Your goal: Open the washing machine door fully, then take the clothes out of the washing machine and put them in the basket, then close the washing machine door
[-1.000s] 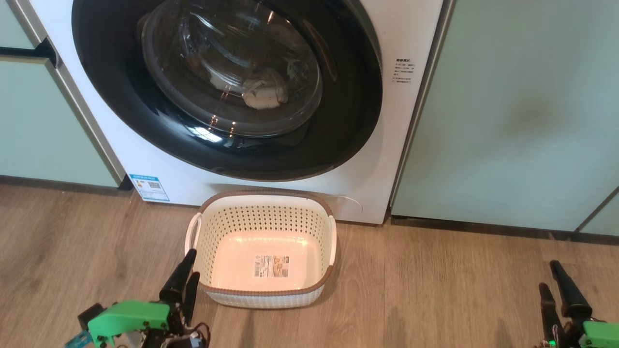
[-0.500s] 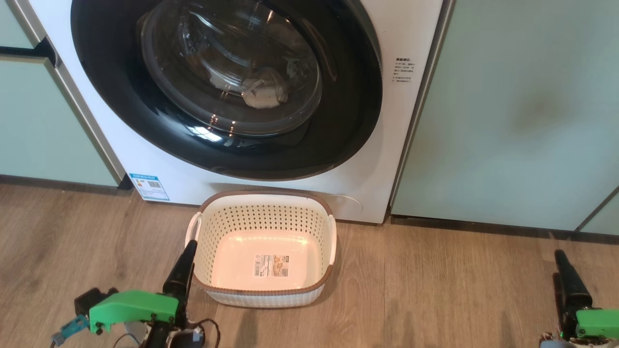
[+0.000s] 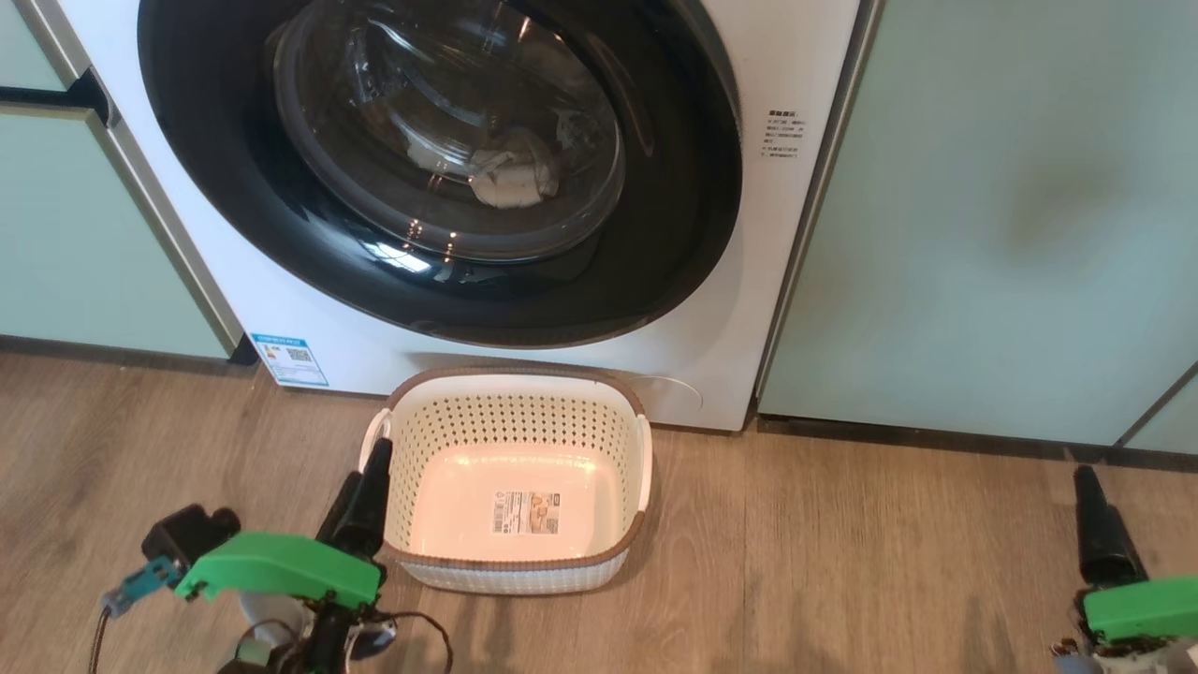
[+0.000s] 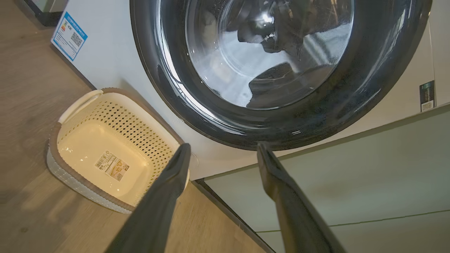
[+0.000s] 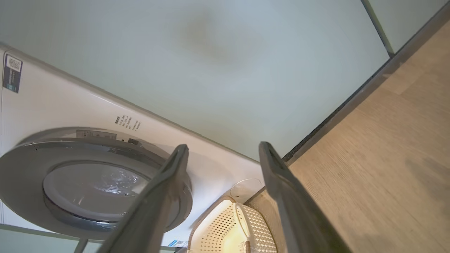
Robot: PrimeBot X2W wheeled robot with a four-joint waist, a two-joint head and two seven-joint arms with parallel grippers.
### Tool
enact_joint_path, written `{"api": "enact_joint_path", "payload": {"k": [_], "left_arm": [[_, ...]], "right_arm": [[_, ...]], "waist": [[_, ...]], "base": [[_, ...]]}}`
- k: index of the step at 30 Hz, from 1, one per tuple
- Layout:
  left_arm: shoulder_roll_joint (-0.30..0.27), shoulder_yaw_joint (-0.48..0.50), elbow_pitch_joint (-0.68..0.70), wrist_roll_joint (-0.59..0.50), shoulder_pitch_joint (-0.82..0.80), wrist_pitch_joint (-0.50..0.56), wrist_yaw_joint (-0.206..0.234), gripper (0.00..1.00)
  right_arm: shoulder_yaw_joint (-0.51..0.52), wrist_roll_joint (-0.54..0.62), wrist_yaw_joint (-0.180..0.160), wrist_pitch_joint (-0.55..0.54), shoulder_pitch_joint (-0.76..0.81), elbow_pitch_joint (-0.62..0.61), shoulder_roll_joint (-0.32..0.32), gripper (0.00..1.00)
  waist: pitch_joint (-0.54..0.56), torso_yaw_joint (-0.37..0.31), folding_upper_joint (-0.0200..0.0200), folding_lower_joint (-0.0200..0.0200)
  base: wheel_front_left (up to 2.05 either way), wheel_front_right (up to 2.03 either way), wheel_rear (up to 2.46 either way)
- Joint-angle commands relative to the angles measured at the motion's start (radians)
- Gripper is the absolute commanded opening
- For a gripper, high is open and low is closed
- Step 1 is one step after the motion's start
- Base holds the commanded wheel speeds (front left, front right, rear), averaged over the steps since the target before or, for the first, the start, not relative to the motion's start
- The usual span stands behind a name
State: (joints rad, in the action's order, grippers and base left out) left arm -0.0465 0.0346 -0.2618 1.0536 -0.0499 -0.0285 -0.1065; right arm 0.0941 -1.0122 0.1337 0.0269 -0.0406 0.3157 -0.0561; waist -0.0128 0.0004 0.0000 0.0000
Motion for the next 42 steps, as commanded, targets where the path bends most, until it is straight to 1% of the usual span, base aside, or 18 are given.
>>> {"api": "enact_joint_path", "payload": {"k": [1, 7, 15, 20, 21, 25, 34, 42], "left_arm": [[-0.010, 0.019, 0.042, -0.039, -0.053, -0.014, 0.004, 1.00], [-0.019, -0.003, 0.064, -0.175, -0.054, -0.032, 0.022, 1.00], [-0.040, -0.046, 0.078, -0.316, -0.055, -0.056, 0.048, 1.00], [-0.054, -0.073, 0.082, -0.381, -0.058, -0.070, 0.058, 1.00], [-0.059, -0.082, 0.084, -0.405, -0.060, -0.076, 0.063, 1.00], [-0.069, -0.099, 0.086, -0.452, -0.061, -0.088, 0.073, 1.00], [-0.086, -0.133, 0.090, -0.550, -0.069, -0.115, 0.081, 1.00], [-0.090, -0.148, 0.088, -0.611, -0.075, -0.135, 0.075, 1.00]], "right_arm": [[-0.003, 0.043, -0.001, 0.015, -0.060, -0.037, -0.014, 1.00], [-0.005, 0.187, -0.001, 0.033, -0.060, -0.041, -0.009, 1.00], [-0.002, 0.304, -0.002, 0.057, -0.067, -0.026, 0.000, 1.00], [-0.006, 0.369, -0.002, 0.072, -0.071, -0.021, 0.003, 1.00], [-0.009, 0.396, -0.002, 0.077, -0.071, -0.019, 0.004, 1.00], [-0.020, 0.447, -0.002, 0.089, -0.072, -0.015, 0.005, 1.00], [-0.041, 0.551, -0.002, 0.116, -0.078, -0.002, 0.007, 1.00], [-0.061, 0.637, -0.002, 0.137, -0.082, 0.000, 0.007, 1.00]], "waist": [[0.000, 0.000, 0.0000, 0.0000], [0.001, -0.002, 0.0000, 0.0000], [0.002, -0.002, 0.0000, 0.0000], [0.004, -0.002, 0.0000, 0.0000], [0.005, -0.001, 0.0000, 0.0000], [0.007, -0.001, 0.0000, 0.0000], [0.007, -0.001, 0.0000, 0.0000], [0.007, -0.002, 0.0000, 0.0000]], "base": [[0.00, 0.00, 0.00], [0.00, 0.00, 0.00], [0.00, 0.00, 0.00], [0.00, 0.00, 0.00], [0.00, 0.00, 0.00], [0.00, 0.00, 0.00], [0.00, 0.00, 0.00], [0.00, 0.00, 0.00]]}}
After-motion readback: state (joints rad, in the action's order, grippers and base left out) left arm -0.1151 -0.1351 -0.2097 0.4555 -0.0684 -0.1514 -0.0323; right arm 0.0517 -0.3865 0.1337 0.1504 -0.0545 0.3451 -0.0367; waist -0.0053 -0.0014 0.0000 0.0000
